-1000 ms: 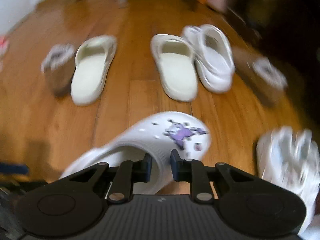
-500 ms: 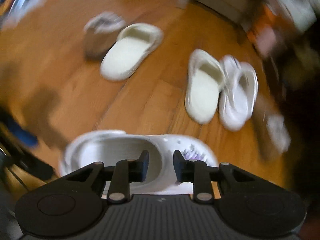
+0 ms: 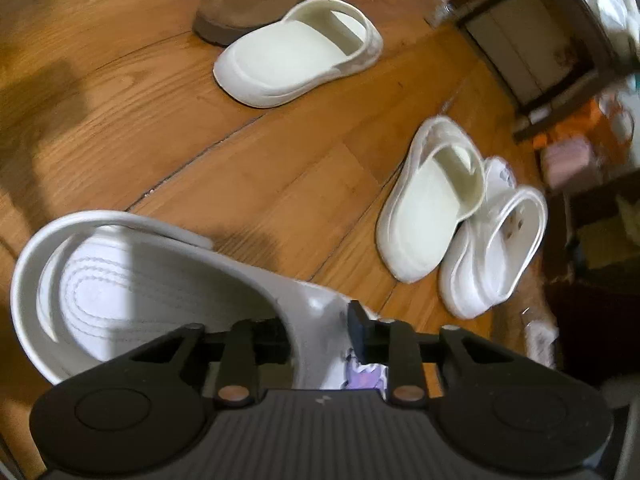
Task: Organize scattered shoes
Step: 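Carry the clog with the right tool toward the sneakers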
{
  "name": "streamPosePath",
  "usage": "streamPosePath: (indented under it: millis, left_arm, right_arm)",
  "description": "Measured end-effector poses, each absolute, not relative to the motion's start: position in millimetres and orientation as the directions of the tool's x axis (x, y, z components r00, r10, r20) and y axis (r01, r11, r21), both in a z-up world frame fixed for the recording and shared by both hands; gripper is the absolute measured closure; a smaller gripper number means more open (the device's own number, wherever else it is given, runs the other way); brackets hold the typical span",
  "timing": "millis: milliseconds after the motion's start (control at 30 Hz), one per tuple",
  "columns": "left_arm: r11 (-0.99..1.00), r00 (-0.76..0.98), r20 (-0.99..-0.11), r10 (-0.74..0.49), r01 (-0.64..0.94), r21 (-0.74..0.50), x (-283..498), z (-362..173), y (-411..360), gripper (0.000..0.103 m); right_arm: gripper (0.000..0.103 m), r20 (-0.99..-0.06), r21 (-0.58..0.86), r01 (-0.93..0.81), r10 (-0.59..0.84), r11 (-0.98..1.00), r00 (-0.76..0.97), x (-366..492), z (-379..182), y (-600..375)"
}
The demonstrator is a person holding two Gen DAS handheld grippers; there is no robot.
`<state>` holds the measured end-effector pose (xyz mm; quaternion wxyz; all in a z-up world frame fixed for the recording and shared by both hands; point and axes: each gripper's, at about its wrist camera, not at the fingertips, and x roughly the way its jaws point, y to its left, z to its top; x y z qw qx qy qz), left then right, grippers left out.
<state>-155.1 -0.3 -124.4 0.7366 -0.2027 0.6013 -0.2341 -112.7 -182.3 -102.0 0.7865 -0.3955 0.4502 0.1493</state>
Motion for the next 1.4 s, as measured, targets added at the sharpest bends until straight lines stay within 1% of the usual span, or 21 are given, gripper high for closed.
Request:
streamPosePath:
  millis: [67, 167, 300, 367, 400, 433, 533, 600, 700, 767, 833, 867, 900, 933, 1000, 1067, 1100, 1233, 1267, 1333, 1400]
  left_arm:
    - [0.808, 0.169, -0.791, -0.589, 0.106, -0.579, -155.1, -123.9, -2.1, 0.017]
    - [0.816, 0.184, -0.795, -0.578, 0.112, -0.567, -157.7, -121.4, -5.5, 0.017]
    - [0.799, 0.180, -0.778, -0.601, 0.162, -0.579, -162.7, -116.6, -18.8, 0.017]
    - [0.794, 0.176, -0.775, -0.606, 0.177, -0.581, -163.6, -116.4, -23.6, 0.017]
    - [0.797, 0.176, -0.778, -0.603, 0.179, -0.577, -163.8, -116.5, -25.2, 0.017]
    - [0.799, 0.174, -0.780, -0.600, 0.179, -0.574, -164.1, -116.7, -25.9, 0.017]
    - [0.814, 0.153, -0.801, -0.579, 0.165, -0.557, -163.7, -120.8, -22.8, 0.017]
    - [0.820, 0.156, -0.805, -0.572, 0.141, -0.555, -162.4, -123.0, -17.3, 0.017]
    - [0.820, 0.157, -0.804, -0.573, 0.122, -0.560, -161.6, -124.1, -12.9, 0.017]
    - [0.820, 0.154, -0.806, -0.572, 0.114, -0.560, -161.5, -125.1, -12.0, 0.017]
    - [0.823, 0.146, -0.810, -0.568, 0.114, -0.557, -162.3, -126.7, -13.9, 0.017]
    - [0.826, 0.143, -0.813, -0.564, 0.114, -0.552, -162.4, -127.9, -15.7, 0.017]
    - [0.830, 0.142, -0.818, -0.558, 0.113, -0.547, -162.0, -129.1, -17.9, 0.017]
    - [0.834, 0.140, -0.822, -0.552, 0.112, -0.541, -161.5, -130.2, -20.1, 0.017]
    - [0.847, 0.152, -0.834, -0.531, 0.119, -0.518, -161.7, -130.1, -23.4, 0.017]
    - [0.853, 0.164, -0.837, -0.522, 0.123, -0.507, -161.6, -129.8, -24.9, 0.017]
    - [0.843, 0.164, -0.827, -0.538, 0.115, -0.526, -160.7, -130.3, -23.8, 0.017]
    - [0.799, 0.173, -0.781, -0.600, 0.083, -0.596, -156.7, -133.6, -19.4, 0.017]
    - [0.794, 0.177, -0.775, -0.606, 0.080, -0.603, -155.4, -134.5, -20.5, 0.017]
    - [0.783, 0.185, -0.764, -0.619, 0.072, -0.617, -152.9, -137.1, -24.7, 0.017]
    - [0.777, 0.180, -0.759, -0.626, 0.066, -0.626, -152.1, -139.4, -28.5, 0.017]
  right_arm:
    - [0.079, -0.846, -0.426, -0.519, -0.123, 0.741, 0.519, -111.5, -92.2, -193.8]
    - [0.079, -0.875, -0.343, -0.433, -0.117, 0.834, 0.470, -112.1, -78.8, -209.4]
    - [0.081, -0.916, -0.241, -0.283, -0.121, 0.928, 0.383, -114.0, -62.8, -232.7]
    - [0.081, -0.937, -0.190, -0.178, -0.123, 0.966, 0.328, -113.3, -58.9, -246.7]
    - [0.081, -0.953, -0.148, -0.084, -0.120, 0.985, 0.277, -111.2, -57.5, -259.8]
    - [0.079, -0.968, -0.101, 0.016, -0.102, 0.995, 0.228, -108.8, -56.7, -275.3]
    - [0.077, -0.986, 0.023, 0.216, -0.013, 0.976, 0.163, -108.8, -54.8, -313.3]
    - [0.075, -0.987, 0.060, 0.279, 0.015, 0.958, 0.160, -112.2, -53.7, -327.1]
    - [0.068, -0.979, 0.139, 0.365, 0.071, 0.920, 0.192, -122.4, -52.6, -345.8]
    - [0.061, -0.969, 0.193, 0.411, 0.108, 0.891, 0.220, -128.5, -53.0, -355.4]
    - [0.057, -0.959, 0.243, 0.448, 0.143, 0.860, 0.245, -132.9, -53.3, -362.5]
    - [0.044, -0.951, 0.273, 0.461, 0.165, 0.844, 0.261, -135.3, -53.1, -365.8]
    - [0.036, -0.940, 0.296, 0.458, 0.171, 0.838, 0.295, -137.7, -51.0, -368.6]
    - [0.026, -0.943, 0.263, 0.451, 0.129, 0.853, 0.306, -139.2, -48.0, -367.1]
    - [0.018, -0.934, 0.171, 0.368, 0.031, 0.914, 0.357, -139.8, -40.4, -360.4]
    - [0.016, -0.887, 0.059, 0.194, -0.037, 0.979, 0.460, -145.5, -32.5, -344.2]
    - [0.016, -0.872, 0.036, 0.132, -0.033, 0.991, 0.488, -147.9, -33.1, -339.8]
    - [0.011, -0.847, 0.004, -0.199, 0.109, 0.980, 0.519, -170.2, -38.8, -312.4]
    - [0.011, -0.852, -0.008, -0.237, 0.118, 0.971, 0.510, -172.9, -41.2, -307.0]
    - [0.011, -0.868, -0.094, -0.356, 0.099, 0.930, 0.487, -183.6, -53.8, -287.8]
    - [0.011, -0.868, -0.170, -0.403, 0.057, 0.899, 0.493, -188.9, -60.7, -275.7]
